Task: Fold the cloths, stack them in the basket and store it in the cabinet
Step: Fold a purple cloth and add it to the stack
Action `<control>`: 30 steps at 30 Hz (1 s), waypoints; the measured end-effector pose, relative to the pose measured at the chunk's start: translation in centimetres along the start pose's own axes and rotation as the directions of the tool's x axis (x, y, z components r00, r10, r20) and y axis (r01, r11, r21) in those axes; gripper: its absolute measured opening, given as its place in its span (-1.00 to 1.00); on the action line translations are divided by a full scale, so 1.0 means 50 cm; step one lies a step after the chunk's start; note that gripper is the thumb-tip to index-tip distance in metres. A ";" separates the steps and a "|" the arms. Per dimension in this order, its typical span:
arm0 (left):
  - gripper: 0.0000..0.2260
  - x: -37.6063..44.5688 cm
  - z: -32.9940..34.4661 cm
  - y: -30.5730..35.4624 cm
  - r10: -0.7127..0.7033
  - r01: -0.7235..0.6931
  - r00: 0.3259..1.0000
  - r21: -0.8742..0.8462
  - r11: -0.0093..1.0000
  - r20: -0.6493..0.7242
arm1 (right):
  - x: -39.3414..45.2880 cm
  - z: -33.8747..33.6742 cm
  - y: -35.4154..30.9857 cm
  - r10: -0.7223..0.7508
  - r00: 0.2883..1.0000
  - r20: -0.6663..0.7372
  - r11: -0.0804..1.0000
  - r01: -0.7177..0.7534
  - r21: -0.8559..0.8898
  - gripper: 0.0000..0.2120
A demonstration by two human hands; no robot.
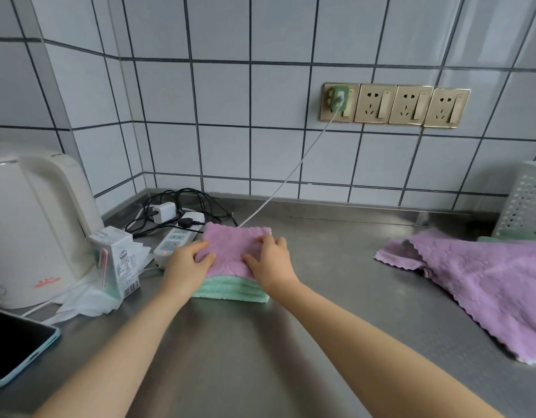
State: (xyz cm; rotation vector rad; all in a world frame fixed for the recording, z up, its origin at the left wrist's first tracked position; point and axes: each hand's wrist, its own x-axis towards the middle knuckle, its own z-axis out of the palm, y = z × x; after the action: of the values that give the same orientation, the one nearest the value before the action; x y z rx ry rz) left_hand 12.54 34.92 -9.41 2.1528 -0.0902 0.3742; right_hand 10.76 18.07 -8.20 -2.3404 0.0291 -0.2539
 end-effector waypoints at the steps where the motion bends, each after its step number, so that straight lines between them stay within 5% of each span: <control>1: -0.64 -0.002 -0.003 0.001 0.000 -0.001 1.000 0.017 1.000 0.006 | 0.001 -0.005 0.007 0.004 1.000 0.015 0.997 -0.003 -0.076 -0.62; 5: -0.64 -0.019 -0.040 0.012 -0.011 0.004 0.999 0.159 0.987 0.045 | -0.021 -0.055 0.042 0.026 0.992 0.127 0.986 -0.004 -0.167 -0.59; 9: -0.73 -0.044 -0.067 0.055 0.200 -0.174 0.976 0.239 0.955 -0.087 | -0.082 -0.137 0.085 -0.059 0.992 0.107 0.985 0.076 -0.158 -0.63; 17: -0.79 -0.143 0.051 0.208 0.399 -0.392 0.916 0.121 0.912 -0.042 | -0.252 -0.341 0.221 -0.129 0.992 0.016 0.967 0.129 -0.219 -0.73; 23: -0.82 -0.243 0.229 0.304 0.491 -0.503 0.859 0.052 0.863 0.145 | -0.339 -0.481 0.344 -0.089 0.994 -0.067 0.926 0.058 -0.373 -0.82; 30: -0.81 -0.306 0.407 0.419 0.548 -0.586 0.701 -0.069 0.808 0.457 | -0.394 -0.558 0.479 0.025 0.989 -0.145 0.929 -0.077 -0.361 -0.92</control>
State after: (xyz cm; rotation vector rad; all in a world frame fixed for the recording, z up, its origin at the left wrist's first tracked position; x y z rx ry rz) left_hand -1.54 5.16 -8.22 2.2168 -1.0557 0.2035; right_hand -12.54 -16.49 -9.43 -2.6842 0.2232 -0.4150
